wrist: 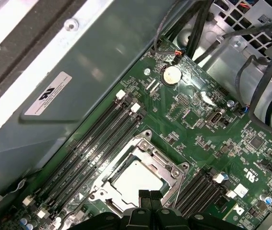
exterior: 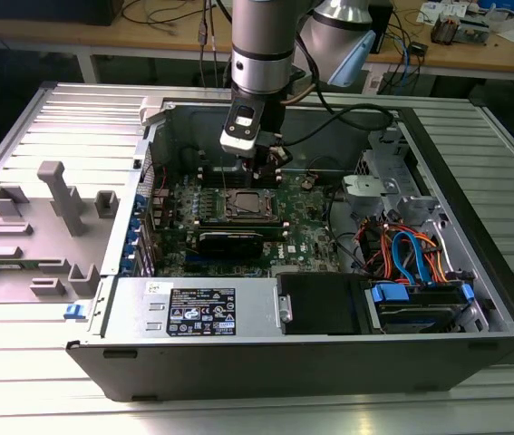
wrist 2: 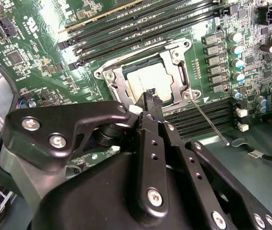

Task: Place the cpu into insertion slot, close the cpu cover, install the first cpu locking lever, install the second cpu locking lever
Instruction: 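Install the first cpu locking lever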

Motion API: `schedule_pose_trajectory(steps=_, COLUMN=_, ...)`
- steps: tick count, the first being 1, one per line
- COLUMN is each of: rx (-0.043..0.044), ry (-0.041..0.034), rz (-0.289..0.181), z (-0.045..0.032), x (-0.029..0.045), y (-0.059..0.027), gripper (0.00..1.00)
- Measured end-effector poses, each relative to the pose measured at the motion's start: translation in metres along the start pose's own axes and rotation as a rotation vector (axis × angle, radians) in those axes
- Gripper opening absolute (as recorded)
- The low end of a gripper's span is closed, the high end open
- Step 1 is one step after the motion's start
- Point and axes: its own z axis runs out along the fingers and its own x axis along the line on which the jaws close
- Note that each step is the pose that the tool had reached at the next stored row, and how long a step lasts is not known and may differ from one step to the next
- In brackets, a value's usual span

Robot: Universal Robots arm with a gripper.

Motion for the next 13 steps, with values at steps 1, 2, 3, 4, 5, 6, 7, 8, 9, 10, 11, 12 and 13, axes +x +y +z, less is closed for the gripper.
schedule_pose_trajectory(steps=1, rx=-0.0001, ry=-0.0001, rz=-0.004, z=0.0000, x=0.0000, y=-0.0001, gripper=0.11)
schedule_pose_trajectory(steps=2, rx=-0.0002, ry=-0.0001, rz=-0.008, z=0.0000, x=0.0000, y=-0.0001, gripper=0.11)
schedule_pose_trajectory(steps=3, rx=-0.0004, ry=-0.0001, rz=-0.012, z=0.0000, x=-0.0001, y=-0.0002, gripper=0.11)
schedule_pose_trajectory(steps=4, rx=-0.0005, ry=-0.0002, rz=-0.016, z=0.0000, x=-0.0002, y=-0.0002, gripper=0.11)
schedule_pose_trajectory(steps=5, rx=-0.0006, ry=-0.0002, rz=-0.018, z=0.0000, x=-0.0003, y=-0.0003, gripper=0.11)
schedule_pose_trajectory(steps=6, rx=-0.0006, ry=-0.0003, rz=-0.020, z=0.0000, x=-0.0003, y=-0.0003, gripper=0.11)
schedule_pose_trajectory(steps=7, rx=-0.0007, ry=-0.0004, rz=-0.025, z=0.0000, x=-0.0003, y=-0.0003, gripper=0.11)
schedule_pose_trajectory(steps=8, rx=-0.0009, ry=-0.0004, rz=-0.028, z=0.0001, x=-0.0004, y=-0.0003, gripper=0.11)
schedule_pose_trajectory(steps=9, rx=-0.0011, ry=-0.0005, rz=-0.035, z=0.0001, x=-0.0004, y=-0.0003, gripper=0.11)
schedule_pose_trajectory(steps=10, rx=-0.0013, ry=-0.0005, rz=-0.039, z=0.0001, x=-0.0004, y=-0.0003, gripper=0.11)
schedule_pose_trajectory(steps=11, rx=-0.0013, ry=-0.0006, rz=-0.044, z=0.0001, x=-0.0004, y=-0.0003, gripper=0.11)
schedule_pose_trajectory(steps=12, rx=-0.0015, ry=-0.0008, rz=-0.052, z=0.0000, x=-0.0004, y=-0.0003, gripper=0.11)
schedule_pose_trajectory(steps=13, rx=-0.0016, ry=-0.0008, rz=-0.055, z=0.0000, x=-0.0004, y=-0.0004, gripper=0.11)
